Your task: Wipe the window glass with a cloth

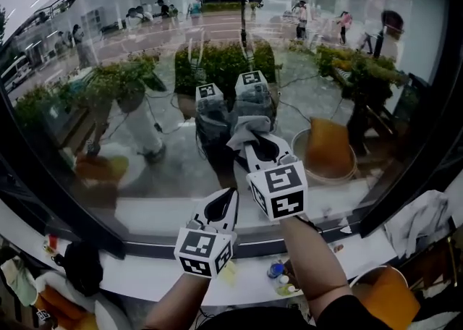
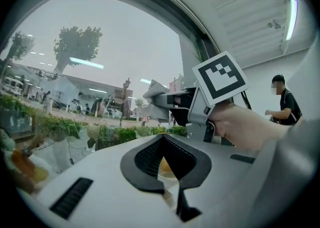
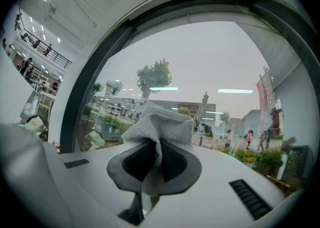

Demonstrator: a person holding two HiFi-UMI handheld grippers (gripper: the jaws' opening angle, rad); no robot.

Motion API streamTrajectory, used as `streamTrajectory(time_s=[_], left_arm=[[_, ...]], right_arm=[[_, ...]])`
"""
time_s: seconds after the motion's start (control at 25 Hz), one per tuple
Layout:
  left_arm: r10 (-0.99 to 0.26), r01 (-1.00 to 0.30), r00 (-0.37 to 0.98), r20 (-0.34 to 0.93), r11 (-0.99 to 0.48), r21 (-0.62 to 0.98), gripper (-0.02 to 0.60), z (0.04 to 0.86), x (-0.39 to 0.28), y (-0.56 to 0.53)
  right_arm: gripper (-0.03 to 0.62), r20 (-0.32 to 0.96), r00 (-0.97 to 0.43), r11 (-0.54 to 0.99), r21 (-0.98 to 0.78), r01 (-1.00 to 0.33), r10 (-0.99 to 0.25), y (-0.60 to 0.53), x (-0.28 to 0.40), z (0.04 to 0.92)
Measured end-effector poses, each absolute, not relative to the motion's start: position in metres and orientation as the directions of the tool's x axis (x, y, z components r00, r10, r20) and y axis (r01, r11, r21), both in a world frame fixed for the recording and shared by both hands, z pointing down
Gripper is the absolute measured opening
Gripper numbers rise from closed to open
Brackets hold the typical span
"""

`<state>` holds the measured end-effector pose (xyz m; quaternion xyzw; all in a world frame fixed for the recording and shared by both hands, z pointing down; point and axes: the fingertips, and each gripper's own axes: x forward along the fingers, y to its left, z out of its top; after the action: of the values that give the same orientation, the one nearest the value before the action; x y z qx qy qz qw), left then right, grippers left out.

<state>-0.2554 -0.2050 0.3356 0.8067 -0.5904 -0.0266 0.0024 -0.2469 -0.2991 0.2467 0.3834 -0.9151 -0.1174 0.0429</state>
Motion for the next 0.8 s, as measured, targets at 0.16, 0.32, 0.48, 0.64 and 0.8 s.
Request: streamTrajectory(time_s=[0.16,0.32,0.48,0.64,0.8], left_arm=[[-0.943,-0.943,0.329,-0.051,-0.331,0.041,0.008,0.333,-0.255,-0.208],[-0.934,-0.934,0.353,-0.050,-0.355,0.043,0.008,0.333,-0.250,-0.214],[-0.928,-0.928,0.370,-0.033,-0.371,0.032,0.008,0.336,-0.177,-0.236],[-0.924,-0.923,0.383,-0.024,-0.383,0.024,0.008,0.335,-0.116,-0.254],[-0.913,-0.913,0.407,-0.016,-0.407,0.019,0.008,0.338,-0.078,-0.267]], right_arm=[[0.040,0.000,-0.693,0.668,0.265,-0.695,-0.721,-0.298,-0.247,0.246],[0.039,0.002,-0.689,0.664,0.272,-0.697,-0.725,-0.300,-0.244,0.245],[0.039,-0.002,-0.686,0.662,0.259,-0.703,-0.728,-0.322,-0.169,0.248],[0.038,0.005,-0.676,0.655,0.252,-0.712,-0.737,-0.343,-0.104,0.251],[0.040,0.014,-0.659,0.641,0.248,-0.727,-0.752,-0.359,-0.064,0.257]])
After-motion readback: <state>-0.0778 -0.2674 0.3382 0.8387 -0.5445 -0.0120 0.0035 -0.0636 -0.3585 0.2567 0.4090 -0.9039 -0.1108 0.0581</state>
